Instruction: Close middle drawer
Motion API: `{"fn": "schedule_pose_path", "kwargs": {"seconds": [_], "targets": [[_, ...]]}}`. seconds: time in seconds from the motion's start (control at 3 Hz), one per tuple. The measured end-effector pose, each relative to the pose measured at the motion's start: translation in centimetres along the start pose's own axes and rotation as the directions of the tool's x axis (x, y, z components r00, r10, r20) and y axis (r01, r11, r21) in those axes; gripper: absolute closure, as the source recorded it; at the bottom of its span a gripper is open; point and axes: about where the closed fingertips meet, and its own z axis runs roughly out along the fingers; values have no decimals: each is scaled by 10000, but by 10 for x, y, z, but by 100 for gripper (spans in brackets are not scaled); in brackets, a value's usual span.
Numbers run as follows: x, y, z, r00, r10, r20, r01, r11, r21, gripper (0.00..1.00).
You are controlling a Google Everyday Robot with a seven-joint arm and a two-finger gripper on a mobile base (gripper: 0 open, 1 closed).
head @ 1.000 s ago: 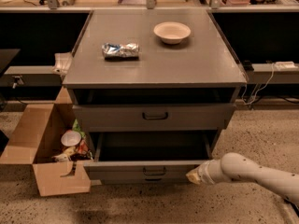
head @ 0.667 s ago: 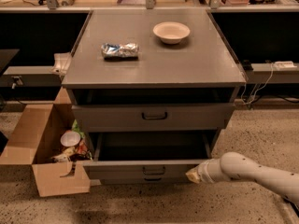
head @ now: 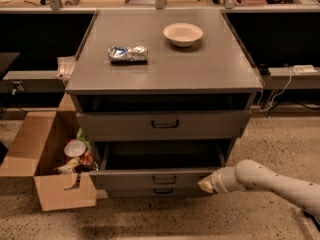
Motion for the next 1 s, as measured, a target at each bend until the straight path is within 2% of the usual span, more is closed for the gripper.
{"fn": "schedule_pose_path", "kwargs": {"seconds": [0.33,1.0], "targets": [[-12,-7,5,10000,39,91,-39,10000,-7,100],[-14,-9,8,9998,178,78,-179,9998,59,100]]}}
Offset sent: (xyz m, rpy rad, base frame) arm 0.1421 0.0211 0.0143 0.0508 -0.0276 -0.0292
